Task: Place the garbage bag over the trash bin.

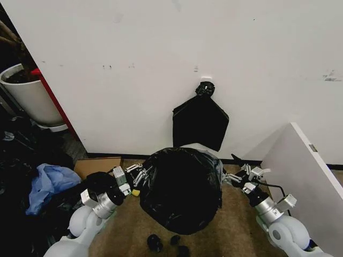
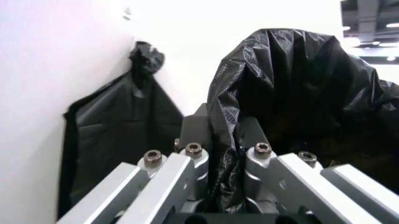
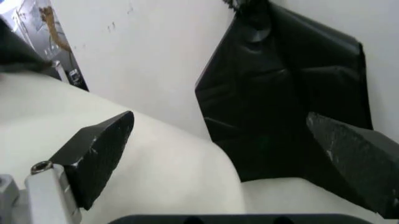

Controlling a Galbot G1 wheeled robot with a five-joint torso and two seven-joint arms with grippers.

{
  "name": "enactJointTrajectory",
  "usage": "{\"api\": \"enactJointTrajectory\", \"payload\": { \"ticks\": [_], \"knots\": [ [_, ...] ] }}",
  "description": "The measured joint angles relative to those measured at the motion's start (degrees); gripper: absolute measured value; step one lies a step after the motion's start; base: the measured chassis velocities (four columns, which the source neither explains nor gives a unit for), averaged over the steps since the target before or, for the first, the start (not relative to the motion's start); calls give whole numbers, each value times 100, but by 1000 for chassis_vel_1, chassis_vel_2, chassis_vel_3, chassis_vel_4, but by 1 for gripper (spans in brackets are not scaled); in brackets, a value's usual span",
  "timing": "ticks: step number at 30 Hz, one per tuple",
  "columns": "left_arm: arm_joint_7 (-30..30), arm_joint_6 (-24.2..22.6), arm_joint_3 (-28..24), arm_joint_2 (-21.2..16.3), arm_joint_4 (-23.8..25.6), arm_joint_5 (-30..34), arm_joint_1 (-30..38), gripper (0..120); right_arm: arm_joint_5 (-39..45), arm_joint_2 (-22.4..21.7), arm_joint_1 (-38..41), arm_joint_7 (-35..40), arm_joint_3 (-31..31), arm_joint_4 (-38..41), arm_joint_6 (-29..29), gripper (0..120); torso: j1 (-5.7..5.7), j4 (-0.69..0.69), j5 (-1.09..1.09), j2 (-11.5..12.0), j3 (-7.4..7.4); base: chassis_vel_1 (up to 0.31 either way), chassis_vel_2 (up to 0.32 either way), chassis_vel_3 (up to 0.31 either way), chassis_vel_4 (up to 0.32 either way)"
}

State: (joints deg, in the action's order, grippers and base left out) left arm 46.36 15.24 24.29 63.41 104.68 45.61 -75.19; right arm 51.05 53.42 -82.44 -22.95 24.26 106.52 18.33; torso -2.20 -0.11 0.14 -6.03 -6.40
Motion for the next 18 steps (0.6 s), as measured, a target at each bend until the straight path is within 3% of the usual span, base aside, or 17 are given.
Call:
{"api": "enactJointTrajectory", "payload": {
  "ticks": [5, 10, 18],
  "knots": [
    [-454, -1, -36, 21, -15, -15, -14, 4, 429, 65, -20, 72, 90, 228, 139, 100, 0, 0, 1, 0, 0, 0, 0, 0, 0],
    [-499, -1, -54, 21, -25, -82, -36, 4, 839, 37, -167, 37, 168, 593, 50, 100, 0, 0, -1, 0, 0, 0, 0, 0, 0],
    [-429, 2, -48, 15, 131, -76, -93, 4, 394, 94, -255, -451, 16, 611, -10, 100, 0, 0, 1, 0, 0, 0, 0, 0, 0]
  ]
}}
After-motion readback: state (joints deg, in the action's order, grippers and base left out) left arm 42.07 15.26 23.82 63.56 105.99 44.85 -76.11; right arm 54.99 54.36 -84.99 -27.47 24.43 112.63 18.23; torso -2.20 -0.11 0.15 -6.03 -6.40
